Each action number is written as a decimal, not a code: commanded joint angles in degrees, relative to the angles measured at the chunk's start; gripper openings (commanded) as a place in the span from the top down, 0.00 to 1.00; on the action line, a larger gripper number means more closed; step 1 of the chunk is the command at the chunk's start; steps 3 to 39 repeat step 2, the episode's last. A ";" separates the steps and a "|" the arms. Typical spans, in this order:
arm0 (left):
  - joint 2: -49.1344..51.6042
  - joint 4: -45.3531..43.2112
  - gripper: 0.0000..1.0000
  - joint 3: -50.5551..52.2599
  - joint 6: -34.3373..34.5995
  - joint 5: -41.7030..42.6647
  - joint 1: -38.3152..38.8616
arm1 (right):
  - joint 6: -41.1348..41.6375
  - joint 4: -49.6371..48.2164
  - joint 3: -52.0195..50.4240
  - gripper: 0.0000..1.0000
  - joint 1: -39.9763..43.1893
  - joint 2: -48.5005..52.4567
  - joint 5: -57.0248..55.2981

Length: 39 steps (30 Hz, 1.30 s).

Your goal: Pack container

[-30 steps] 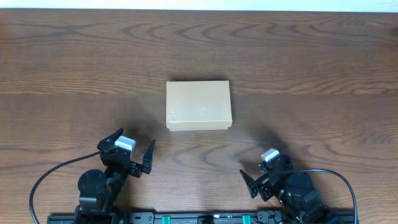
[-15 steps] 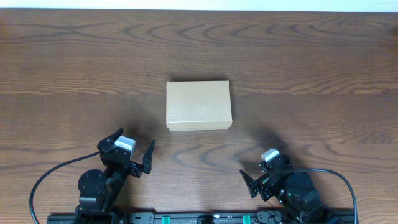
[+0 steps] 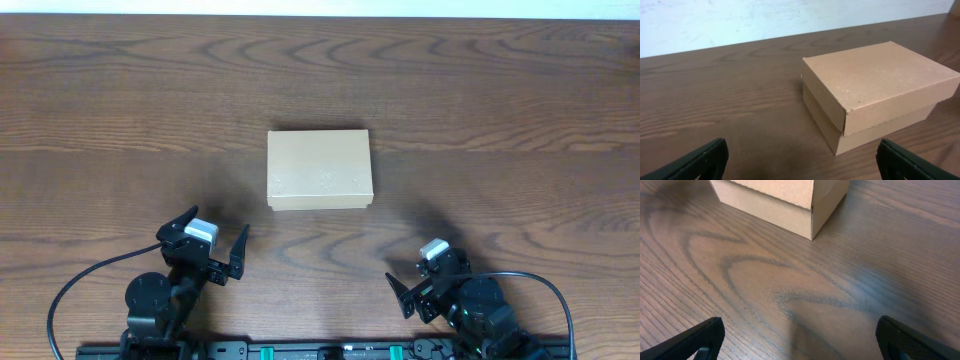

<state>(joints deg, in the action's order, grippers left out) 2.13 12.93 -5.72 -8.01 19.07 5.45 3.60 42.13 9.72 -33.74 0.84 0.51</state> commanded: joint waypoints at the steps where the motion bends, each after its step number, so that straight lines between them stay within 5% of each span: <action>1: -0.48 0.15 0.05 1.53 -1.20 -0.15 -0.28 | -0.87 -0.09 -0.52 0.01 -0.52 -0.50 -0.28; 39: -0.48 0.15 0.05 1.53 -1.20 -0.15 -0.28 | -0.87 -0.09 -0.52 0.01 -0.52 -0.50 -0.28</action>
